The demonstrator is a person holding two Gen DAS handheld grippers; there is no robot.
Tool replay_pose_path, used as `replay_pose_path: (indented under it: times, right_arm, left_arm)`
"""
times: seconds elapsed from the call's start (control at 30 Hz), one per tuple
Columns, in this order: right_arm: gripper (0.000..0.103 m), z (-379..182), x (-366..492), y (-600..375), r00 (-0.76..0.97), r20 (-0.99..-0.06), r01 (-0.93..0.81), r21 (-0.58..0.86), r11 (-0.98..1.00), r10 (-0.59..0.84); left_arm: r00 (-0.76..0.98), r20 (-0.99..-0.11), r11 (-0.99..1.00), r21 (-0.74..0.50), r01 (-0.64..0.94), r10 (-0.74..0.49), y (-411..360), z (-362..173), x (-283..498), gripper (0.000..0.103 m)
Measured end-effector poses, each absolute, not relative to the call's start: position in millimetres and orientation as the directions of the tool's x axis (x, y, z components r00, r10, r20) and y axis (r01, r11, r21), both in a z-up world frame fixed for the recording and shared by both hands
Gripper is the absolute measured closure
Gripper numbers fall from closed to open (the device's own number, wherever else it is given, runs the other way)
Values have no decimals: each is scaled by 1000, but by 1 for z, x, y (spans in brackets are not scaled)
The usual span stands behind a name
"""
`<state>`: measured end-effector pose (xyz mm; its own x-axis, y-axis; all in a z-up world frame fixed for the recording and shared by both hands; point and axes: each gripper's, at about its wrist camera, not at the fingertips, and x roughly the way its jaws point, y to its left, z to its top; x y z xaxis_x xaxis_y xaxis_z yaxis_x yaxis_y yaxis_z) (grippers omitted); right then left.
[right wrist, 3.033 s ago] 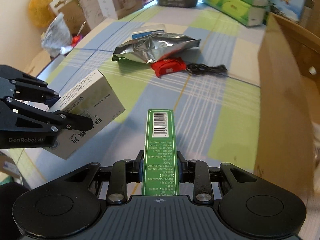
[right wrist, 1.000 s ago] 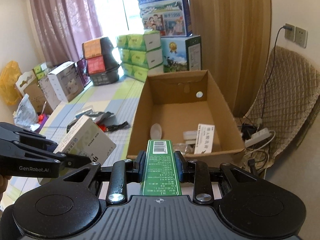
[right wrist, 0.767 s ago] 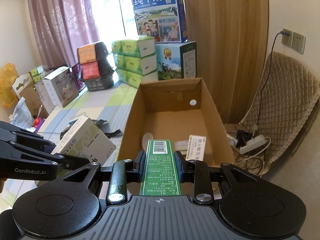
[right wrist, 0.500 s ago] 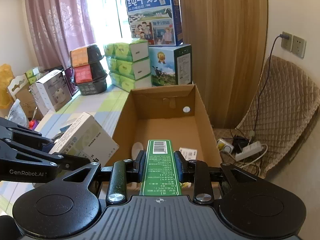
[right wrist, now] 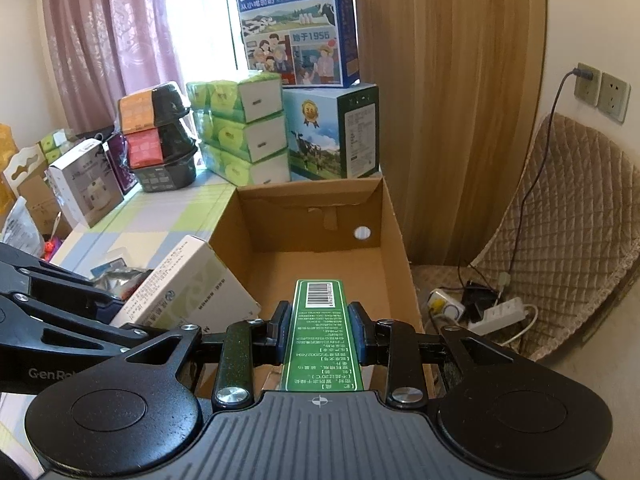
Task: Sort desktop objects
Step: 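Carry the white box and green box with both tools over the cardboard box, then release the white box with the left tool while the right tool drops the green box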
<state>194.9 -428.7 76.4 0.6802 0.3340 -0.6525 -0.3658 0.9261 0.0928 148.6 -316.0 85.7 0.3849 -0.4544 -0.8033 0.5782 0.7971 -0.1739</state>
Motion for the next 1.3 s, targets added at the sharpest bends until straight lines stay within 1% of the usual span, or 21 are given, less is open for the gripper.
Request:
replay_pose_path:
  times: [0.23, 0.33, 0.8, 0.93, 1.03, 1.07, 1.1, 1.13, 1.17, 1.3]
  right_arm:
    - [76, 67, 213, -427, 674, -660, -362, 97, 927, 332]
    - [76, 61, 219, -427, 669, -665, -358, 102, 928, 331]
    - [76, 49, 222, -419, 648, -680, -361, 123, 924, 344]
    - [76, 52, 223, -418, 657, -667, -360, 134, 923, 353]
    - [75, 57, 223, -419, 691, -616, -354, 167, 920, 378]
    - [72, 58, 223, -419, 698, -604, -350, 179, 919, 384]
    - [62, 59, 224, -420, 702, -601, -341, 187, 921, 382]
    - [59, 60, 223, -420, 704, -599, -338, 191, 922, 382]
    - [57, 60, 223, -420, 706, -597, -337, 190, 922, 381]
    - [56, 58, 218, -422, 699, -608, -332, 191, 924, 377]
  left_arm:
    - [382, -807, 812, -192, 551, -451, -322, 72, 168, 83]
    - [387, -810, 822, -191, 537, -441, -320, 66, 173, 81]
    - [398, -817, 833, -168, 528, -417, -303, 61, 170, 81]
    - [407, -816, 834, -156, 529, -411, -300, 62, 169, 79]
    - [410, -816, 834, -147, 533, -406, -298, 63, 168, 78]
    - [412, -816, 834, -145, 533, -405, -297, 63, 167, 78]
    - [412, -817, 834, -144, 532, -404, -296, 63, 167, 77]
    - [412, -817, 835, -144, 531, -403, -295, 63, 167, 76]
    - [413, -817, 836, -145, 530, -403, -293, 63, 166, 75]
    - [413, -817, 838, -145, 527, -401, -290, 63, 163, 75]
